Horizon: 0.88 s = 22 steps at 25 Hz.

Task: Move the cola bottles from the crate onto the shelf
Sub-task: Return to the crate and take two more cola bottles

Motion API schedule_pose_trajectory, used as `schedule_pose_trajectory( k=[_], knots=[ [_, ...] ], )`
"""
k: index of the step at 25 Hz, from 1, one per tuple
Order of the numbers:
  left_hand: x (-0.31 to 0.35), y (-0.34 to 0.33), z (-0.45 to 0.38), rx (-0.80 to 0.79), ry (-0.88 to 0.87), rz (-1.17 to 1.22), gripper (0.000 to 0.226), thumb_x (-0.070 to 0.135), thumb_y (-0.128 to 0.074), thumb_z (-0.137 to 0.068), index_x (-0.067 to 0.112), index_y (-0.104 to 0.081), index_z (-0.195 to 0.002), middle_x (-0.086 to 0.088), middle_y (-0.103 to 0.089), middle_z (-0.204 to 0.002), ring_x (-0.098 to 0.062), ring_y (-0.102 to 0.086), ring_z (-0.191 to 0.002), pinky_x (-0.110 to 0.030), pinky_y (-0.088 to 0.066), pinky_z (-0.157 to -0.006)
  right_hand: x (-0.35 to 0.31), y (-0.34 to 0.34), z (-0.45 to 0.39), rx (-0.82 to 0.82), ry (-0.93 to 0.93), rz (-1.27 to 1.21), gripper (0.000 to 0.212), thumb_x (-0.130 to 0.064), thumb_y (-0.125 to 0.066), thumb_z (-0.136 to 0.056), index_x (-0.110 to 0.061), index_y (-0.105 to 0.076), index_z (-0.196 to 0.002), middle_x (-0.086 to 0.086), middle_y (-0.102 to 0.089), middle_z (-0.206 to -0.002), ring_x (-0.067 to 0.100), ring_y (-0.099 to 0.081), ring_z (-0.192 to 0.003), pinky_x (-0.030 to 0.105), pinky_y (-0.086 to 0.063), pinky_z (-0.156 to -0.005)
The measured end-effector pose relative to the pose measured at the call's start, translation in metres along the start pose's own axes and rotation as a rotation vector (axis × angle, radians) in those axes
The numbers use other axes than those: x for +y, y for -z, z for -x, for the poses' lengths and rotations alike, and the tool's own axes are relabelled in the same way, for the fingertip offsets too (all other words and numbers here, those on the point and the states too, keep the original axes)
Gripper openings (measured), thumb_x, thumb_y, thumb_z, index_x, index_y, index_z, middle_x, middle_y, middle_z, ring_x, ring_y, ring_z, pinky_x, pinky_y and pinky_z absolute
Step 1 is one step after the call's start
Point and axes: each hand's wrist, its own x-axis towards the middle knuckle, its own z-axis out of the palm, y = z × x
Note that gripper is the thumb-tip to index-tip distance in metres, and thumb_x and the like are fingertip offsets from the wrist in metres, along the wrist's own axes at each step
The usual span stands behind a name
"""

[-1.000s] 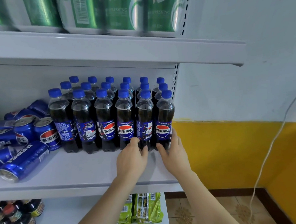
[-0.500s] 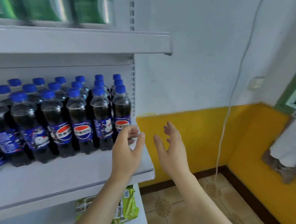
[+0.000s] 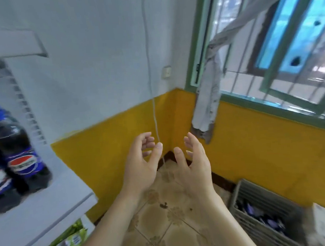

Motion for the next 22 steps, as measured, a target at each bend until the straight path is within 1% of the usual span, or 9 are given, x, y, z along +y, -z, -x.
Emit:
schedule_pose_trajectory(
  k=[1, 3, 5, 7, 10, 13, 17, 20, 22],
  knots=[
    [0.004, -0.015, 0.005, -0.053, -0.011, 0.008, 0.037, 0.044, -0.060, -0.095, 0.032, -0.053, -0.129, 0.022, -0.059, -0.119, 0.004, -0.058, -0.110, -0.009, -0.049, -0.086, 0.007, 0.016, 0.007, 0.038, -0.034, 0.018, 0.063, -0.047, -0.056, -0.097, -0.028, -0.035, -0.154, -0.012, -0.049, -0.149, 0.001, -0.046, -0.134, 0.004, -0.040, -0.090],
    [0.011, -0.046, 0.019, -0.150, -0.015, 0.036, 0.041, 0.050, -0.059, -0.093, 0.036, -0.050, -0.130, 0.024, -0.058, -0.120, 0.005, -0.057, -0.110, -0.002, -0.046, -0.082, 0.022, 0.048, 0.024, 0.117, -0.102, 0.042, 0.064, -0.050, -0.055, -0.096, -0.029, -0.036, -0.153, -0.012, -0.049, -0.149, 0.002, -0.046, -0.134, 0.004, -0.040, -0.089],
    [0.019, -0.077, 0.035, -0.241, -0.017, 0.058, 0.046, 0.057, -0.057, -0.090, 0.038, -0.048, -0.131, 0.024, -0.057, -0.121, 0.004, -0.057, -0.110, -0.004, -0.047, -0.078, 0.034, 0.079, 0.039, 0.193, -0.145, 0.087, 0.066, -0.053, -0.053, -0.094, -0.030, -0.037, -0.153, -0.011, -0.050, -0.149, 0.003, -0.047, -0.134, 0.005, -0.039, -0.091],
    [0.029, -0.108, 0.051, -0.329, -0.025, 0.076, 0.050, 0.061, -0.054, -0.087, 0.039, -0.047, -0.132, 0.025, -0.056, -0.121, 0.002, -0.057, -0.111, -0.008, -0.047, -0.080, 0.051, 0.110, 0.053, 0.275, -0.190, 0.142, 0.064, -0.051, -0.054, -0.094, -0.030, -0.037, -0.152, -0.010, -0.050, -0.149, 0.005, -0.048, -0.134, 0.008, -0.039, -0.093],
    [0.045, -0.148, 0.073, -0.443, -0.037, 0.113, 0.052, 0.061, -0.053, -0.085, 0.041, -0.046, -0.132, 0.028, -0.055, -0.120, 0.004, -0.056, -0.110, -0.009, -0.044, -0.083, 0.067, 0.153, 0.075, 0.366, -0.243, 0.184, 0.066, -0.054, -0.051, -0.092, -0.030, -0.038, -0.152, -0.009, -0.051, -0.149, 0.007, -0.049, -0.134, 0.017, -0.044, -0.099],
    [0.063, -0.192, 0.096, -0.560, -0.069, 0.151, 0.054, 0.061, -0.054, -0.086, 0.038, -0.046, -0.134, 0.024, -0.056, -0.123, 0.002, -0.056, -0.113, -0.009, -0.044, -0.084, 0.084, 0.202, 0.094, 0.465, -0.281, 0.223, 0.070, -0.060, -0.048, -0.089, -0.029, -0.038, -0.152, -0.009, -0.051, -0.149, 0.009, -0.051, -0.133, 0.026, -0.048, -0.103],
    [0.083, -0.247, 0.127, -0.665, -0.081, 0.198, 0.053, 0.061, -0.056, -0.090, 0.036, -0.046, -0.135, 0.019, -0.057, -0.126, -0.002, -0.056, -0.116, -0.008, -0.042, -0.082, 0.112, 0.264, 0.113, 0.541, -0.331, 0.288, 0.068, -0.063, -0.046, -0.092, -0.032, -0.037, -0.152, -0.010, -0.051, -0.148, 0.010, -0.052, -0.131, 0.041, -0.055, -0.102],
    [0.095, -0.286, 0.148, -0.717, -0.083, 0.209, 0.053, 0.059, -0.056, -0.090, 0.033, -0.046, -0.135, 0.016, -0.057, -0.126, -0.004, -0.056, -0.116, -0.008, -0.043, -0.083, 0.134, 0.305, 0.122, 0.584, -0.351, 0.303, 0.064, -0.059, -0.048, -0.094, -0.031, -0.038, -0.151, -0.008, -0.053, -0.146, 0.008, -0.051, -0.131, 0.042, -0.055, -0.101],
    [0.100, -0.310, 0.158, -0.728, -0.089, 0.213, 0.056, 0.059, -0.053, -0.087, 0.033, -0.046, -0.135, 0.016, -0.058, -0.124, -0.003, -0.057, -0.115, -0.007, -0.044, -0.082, 0.149, 0.328, 0.126, 0.593, -0.361, 0.291, 0.064, -0.059, -0.048, -0.094, -0.029, -0.039, -0.151, -0.007, -0.054, -0.144, 0.008, -0.051, -0.130, 0.042, -0.055, -0.102]
  ],
)
